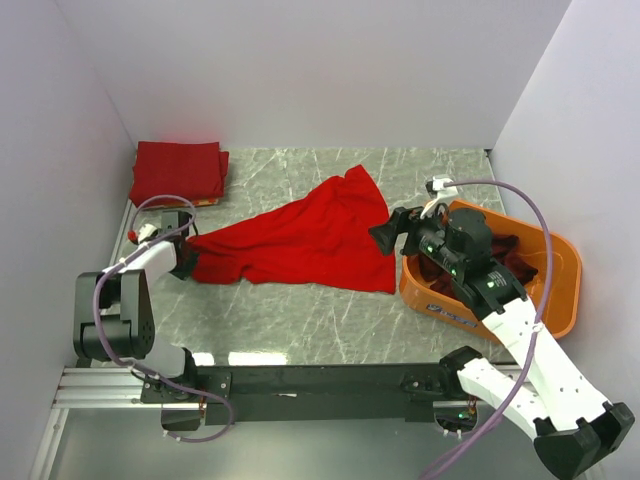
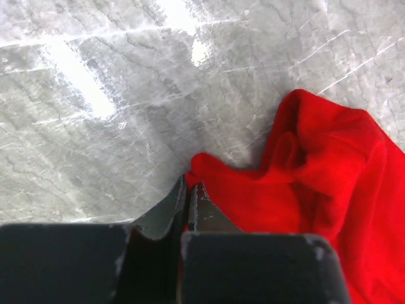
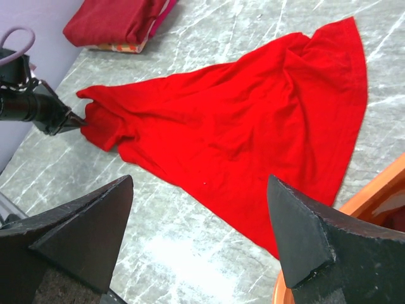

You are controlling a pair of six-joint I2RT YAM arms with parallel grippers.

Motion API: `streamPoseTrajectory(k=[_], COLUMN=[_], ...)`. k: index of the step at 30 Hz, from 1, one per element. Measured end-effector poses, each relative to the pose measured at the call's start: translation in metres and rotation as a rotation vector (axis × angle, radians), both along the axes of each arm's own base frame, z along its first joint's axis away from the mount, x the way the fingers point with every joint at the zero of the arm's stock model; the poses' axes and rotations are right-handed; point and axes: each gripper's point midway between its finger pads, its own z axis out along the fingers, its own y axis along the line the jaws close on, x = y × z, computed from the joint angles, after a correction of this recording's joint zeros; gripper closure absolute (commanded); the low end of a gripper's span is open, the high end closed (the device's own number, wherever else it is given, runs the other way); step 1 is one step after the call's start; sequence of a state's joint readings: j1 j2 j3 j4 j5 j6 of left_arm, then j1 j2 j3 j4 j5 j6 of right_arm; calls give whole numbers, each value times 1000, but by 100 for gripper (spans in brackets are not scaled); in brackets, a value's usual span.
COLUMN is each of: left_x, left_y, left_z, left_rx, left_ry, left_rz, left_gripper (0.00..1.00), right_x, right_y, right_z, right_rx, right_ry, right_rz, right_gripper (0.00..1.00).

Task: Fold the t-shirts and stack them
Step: Flatten the tshirt out

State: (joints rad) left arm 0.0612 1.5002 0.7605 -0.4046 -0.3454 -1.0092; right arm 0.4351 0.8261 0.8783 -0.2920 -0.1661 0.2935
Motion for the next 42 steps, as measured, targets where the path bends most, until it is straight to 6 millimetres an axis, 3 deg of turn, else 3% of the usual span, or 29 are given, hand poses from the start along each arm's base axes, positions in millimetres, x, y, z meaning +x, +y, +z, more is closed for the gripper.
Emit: streamPoseTrajectory(k=[4, 8, 15, 17, 20, 25, 30, 37, 42], left_x=[-6, -27, -52, -66, -81, -79, -86, -100, -104], left_y=[-1, 6, 81, 110, 133, 130, 120, 104, 99], left_z=[2, 9, 43, 50, 59, 59, 53, 57, 61], left_rx=[-6, -5, 8, 4, 6, -21, -51, -74, -84], left_ry=[-17, 1, -95, -114, -119, -125, -119, -141, -156], left_rz=[0, 35, 346, 483, 599, 599, 594, 590, 582], left_gripper=[99, 99, 99, 99, 99, 99, 99, 99, 99], right_x=[1, 5, 9, 5, -1, -7, -31, -88, -98], right_y=[-1, -1, 14, 28, 56, 96, 118, 111, 109], right_z=[-1, -7, -35, -44, -48, -64, -118, -205, -236], right_rx=[-4, -17, -69, -108, -162, -244, -379, -529, -588], right_ry=[2, 19, 107, 131, 146, 180, 298, 508, 581], right_rz=[-10, -14, 16, 44, 100, 164, 204, 247, 220], right_gripper=[8, 7, 7, 7, 7, 9, 12, 20, 25])
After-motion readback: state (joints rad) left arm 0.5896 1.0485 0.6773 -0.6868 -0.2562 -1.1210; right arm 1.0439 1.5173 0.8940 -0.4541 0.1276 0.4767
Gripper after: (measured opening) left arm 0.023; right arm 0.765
